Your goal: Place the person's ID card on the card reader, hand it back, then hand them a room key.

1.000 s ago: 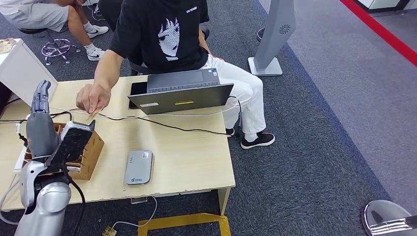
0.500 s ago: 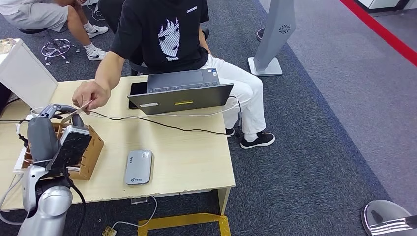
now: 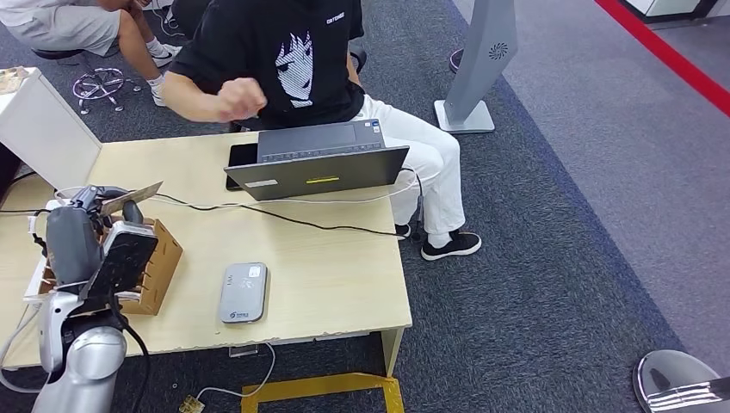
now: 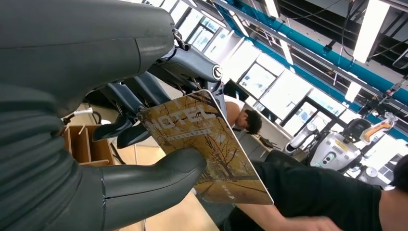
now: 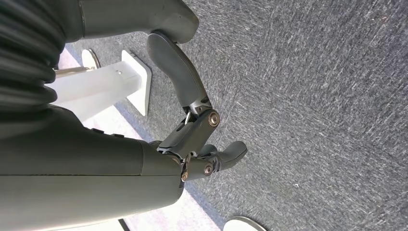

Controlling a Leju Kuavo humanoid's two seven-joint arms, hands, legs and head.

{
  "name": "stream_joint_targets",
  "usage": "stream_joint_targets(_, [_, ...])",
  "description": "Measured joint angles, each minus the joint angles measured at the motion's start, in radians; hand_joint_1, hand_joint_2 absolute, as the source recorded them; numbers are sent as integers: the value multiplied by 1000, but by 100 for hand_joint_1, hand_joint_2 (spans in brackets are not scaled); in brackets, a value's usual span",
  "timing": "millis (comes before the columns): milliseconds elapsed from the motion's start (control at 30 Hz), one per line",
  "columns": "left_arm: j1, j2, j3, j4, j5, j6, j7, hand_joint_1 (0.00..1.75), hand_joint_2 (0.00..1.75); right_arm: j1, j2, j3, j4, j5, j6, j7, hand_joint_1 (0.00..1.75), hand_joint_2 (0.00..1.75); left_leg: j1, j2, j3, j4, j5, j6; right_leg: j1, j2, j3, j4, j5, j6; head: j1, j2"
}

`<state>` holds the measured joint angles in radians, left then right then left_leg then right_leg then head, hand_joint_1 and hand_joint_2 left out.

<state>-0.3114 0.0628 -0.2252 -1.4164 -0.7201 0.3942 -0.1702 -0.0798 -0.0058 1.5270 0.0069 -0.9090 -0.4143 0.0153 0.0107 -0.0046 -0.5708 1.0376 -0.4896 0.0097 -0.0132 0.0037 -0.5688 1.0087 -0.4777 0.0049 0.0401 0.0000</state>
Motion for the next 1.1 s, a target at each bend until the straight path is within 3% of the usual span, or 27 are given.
stream_joint_targets(533, [91,-43,-31,18,-15,-25,-11,175,175,0,0,3,0,-11,1,-5,0,175,0,0,0,0,0,0,0,0,0,0,0,0,0,0])
stream_joint_targets(1100, [133,-62,-47,206,-80,2,18,175,175,0,0,13,0,-15,1,-8,0,175,0,0,0,0,0,0,0,0,0,0,0,0,0,0])
